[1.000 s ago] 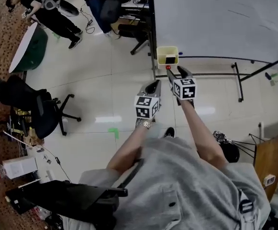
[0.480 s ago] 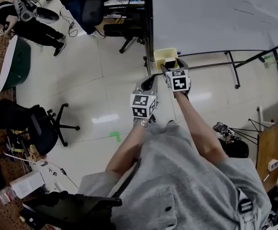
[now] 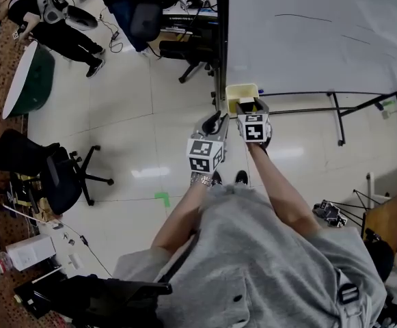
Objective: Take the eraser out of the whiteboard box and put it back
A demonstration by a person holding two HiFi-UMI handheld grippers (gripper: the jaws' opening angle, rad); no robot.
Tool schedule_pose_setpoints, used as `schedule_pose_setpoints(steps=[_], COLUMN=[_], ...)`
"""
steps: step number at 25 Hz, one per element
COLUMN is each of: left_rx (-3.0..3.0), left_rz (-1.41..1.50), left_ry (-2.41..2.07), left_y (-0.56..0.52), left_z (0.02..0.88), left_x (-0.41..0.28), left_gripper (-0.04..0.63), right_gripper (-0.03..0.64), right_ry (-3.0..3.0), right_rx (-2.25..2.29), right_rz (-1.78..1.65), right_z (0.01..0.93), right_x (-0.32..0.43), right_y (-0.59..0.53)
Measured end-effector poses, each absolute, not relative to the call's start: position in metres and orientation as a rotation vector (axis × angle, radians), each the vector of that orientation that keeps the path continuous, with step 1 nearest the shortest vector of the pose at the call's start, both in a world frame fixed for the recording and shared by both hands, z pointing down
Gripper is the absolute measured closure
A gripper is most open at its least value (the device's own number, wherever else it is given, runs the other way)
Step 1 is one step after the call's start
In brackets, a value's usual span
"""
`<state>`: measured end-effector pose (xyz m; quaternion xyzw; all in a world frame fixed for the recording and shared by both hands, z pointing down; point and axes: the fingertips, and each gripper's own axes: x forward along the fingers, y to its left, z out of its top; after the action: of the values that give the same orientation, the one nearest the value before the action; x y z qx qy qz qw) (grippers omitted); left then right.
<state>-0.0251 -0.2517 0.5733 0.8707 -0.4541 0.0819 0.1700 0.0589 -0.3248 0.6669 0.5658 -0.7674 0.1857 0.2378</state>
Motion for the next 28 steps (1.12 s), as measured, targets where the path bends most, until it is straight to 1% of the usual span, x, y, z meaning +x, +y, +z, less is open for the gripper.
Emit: schedule_pose_setpoints(steps=[4, 9, 16, 21, 28], left_rx=[2.472, 2.471, 2.472, 2.461, 2.463], left_rz=[0.238, 0.239, 0.234, 0.231, 0.248], left_ry=[-1.306, -1.315, -1.32, -1.323, -1.306], left_y=[-0.254, -0.255, -0.255, -0.254, -0.25], left_z=[0.572, 0.572, 0.57, 0.571, 0.575], left_x=[-0.025, -0.024, -0.026, -0.029, -0.024], left_gripper=[0.472, 0.472, 0.476, 0.477, 0.482], right_gripper=[0.345, 0.345, 0.345, 0.345, 0.345], right_ry=[-2.145, -2.219, -2.383, -2.402, -2.452], right_rx=[1.514, 1.542, 1.642, 1.65, 1.702], right_rz=[0.52, 0.488, 0.384, 0.396, 0.325], right_z=[0.659, 0.627, 0.549, 0.567, 0.559], right_x=[0.059, 0.069, 0.074, 0.069, 0.066], right_y=[-0.324, -0.324, -0.352, -0.365, -0.378])
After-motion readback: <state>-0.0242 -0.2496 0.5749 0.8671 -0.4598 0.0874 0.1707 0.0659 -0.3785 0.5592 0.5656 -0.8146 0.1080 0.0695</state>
